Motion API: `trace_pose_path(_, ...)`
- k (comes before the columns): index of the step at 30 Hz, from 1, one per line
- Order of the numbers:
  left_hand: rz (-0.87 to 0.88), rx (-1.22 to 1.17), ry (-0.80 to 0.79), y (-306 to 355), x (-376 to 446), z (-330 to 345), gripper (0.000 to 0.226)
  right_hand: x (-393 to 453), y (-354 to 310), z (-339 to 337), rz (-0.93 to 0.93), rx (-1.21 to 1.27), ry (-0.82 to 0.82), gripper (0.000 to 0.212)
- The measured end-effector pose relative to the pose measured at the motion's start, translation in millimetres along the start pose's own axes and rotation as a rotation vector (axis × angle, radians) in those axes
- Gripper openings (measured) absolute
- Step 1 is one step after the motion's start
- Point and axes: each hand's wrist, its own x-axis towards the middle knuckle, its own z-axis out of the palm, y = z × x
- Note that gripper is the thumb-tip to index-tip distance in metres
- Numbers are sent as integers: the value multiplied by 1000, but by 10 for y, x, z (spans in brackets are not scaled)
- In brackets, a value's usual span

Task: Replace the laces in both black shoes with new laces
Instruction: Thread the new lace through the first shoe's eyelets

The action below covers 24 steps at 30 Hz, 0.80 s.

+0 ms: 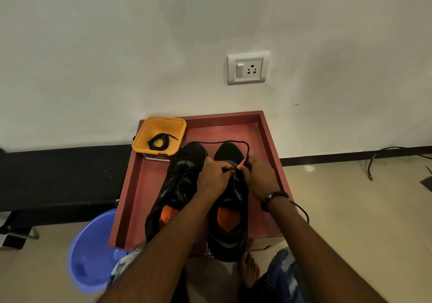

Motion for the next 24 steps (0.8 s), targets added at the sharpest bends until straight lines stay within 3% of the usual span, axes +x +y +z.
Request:
trace_pose_path(3, 6, 8, -21, -3, 19, -1, 18, 24, -16, -24, -2, -1, -24, 8)
trace_pose_path(11, -10, 28, -32, 16, 9, -23, 20, 51, 106, -54, 159, 352, -116, 21)
trace_pose_path(24, 91, 104, 135, 53, -121, 54, 17, 30, 4, -65, 88, 276, -112, 21)
